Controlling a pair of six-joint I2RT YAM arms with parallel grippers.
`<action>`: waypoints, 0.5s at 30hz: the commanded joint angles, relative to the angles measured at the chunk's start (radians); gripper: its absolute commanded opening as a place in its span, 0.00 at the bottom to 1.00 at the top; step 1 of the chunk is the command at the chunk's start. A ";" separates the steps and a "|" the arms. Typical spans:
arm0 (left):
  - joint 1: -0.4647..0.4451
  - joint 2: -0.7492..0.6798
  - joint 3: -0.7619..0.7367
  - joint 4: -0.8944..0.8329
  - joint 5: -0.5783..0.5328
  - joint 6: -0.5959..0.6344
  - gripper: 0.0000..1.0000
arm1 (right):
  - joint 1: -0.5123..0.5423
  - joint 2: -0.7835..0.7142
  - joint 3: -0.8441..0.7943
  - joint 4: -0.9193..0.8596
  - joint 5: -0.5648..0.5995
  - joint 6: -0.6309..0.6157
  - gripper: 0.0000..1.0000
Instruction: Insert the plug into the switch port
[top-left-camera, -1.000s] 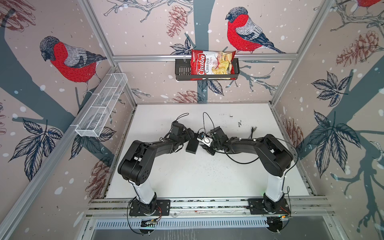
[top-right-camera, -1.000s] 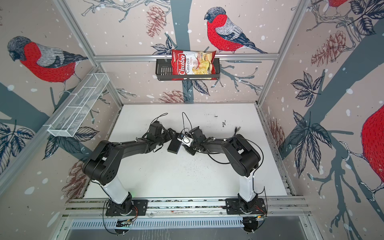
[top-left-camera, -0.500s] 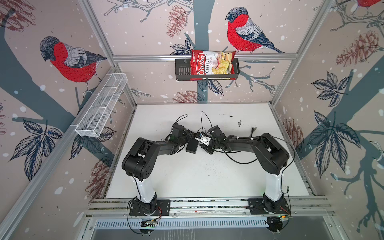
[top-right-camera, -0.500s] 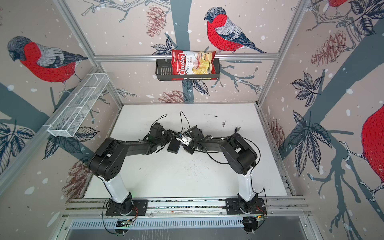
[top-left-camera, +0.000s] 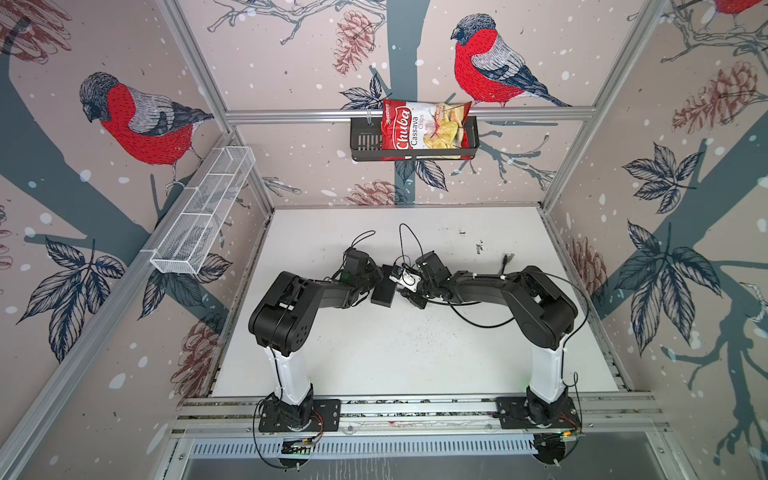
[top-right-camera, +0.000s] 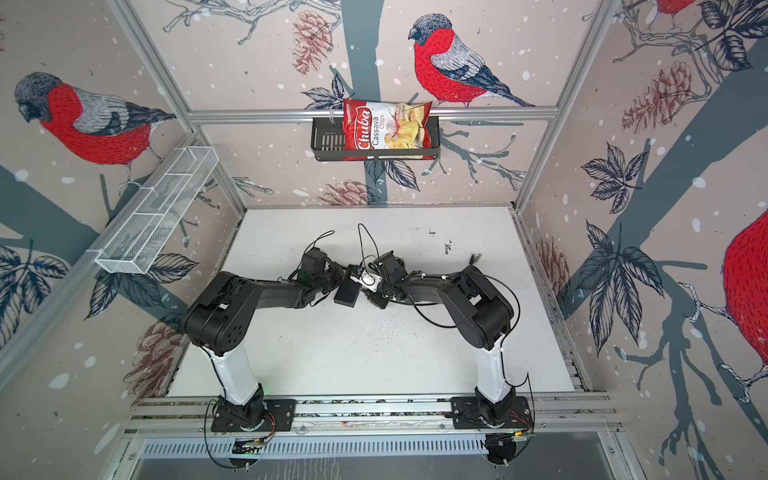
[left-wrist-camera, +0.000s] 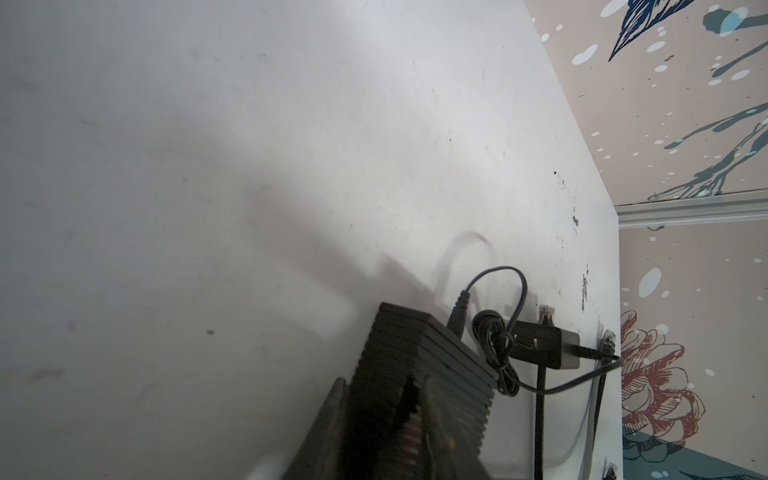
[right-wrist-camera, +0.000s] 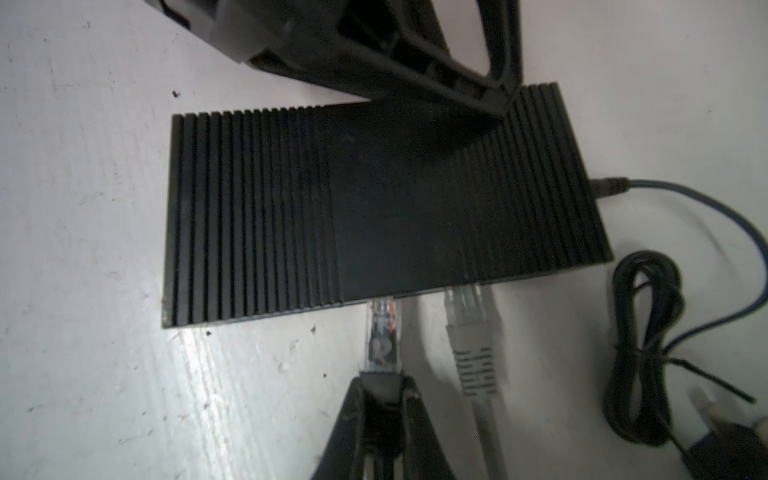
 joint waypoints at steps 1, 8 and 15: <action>0.003 0.018 0.012 0.004 0.018 0.014 0.25 | 0.002 0.005 0.003 0.000 -0.011 -0.012 0.01; 0.002 0.060 0.023 0.055 0.094 0.025 0.20 | 0.011 0.011 0.025 0.006 0.019 -0.022 0.01; 0.002 0.059 0.017 0.049 0.104 0.043 0.18 | 0.006 0.018 0.034 0.013 0.054 0.008 0.01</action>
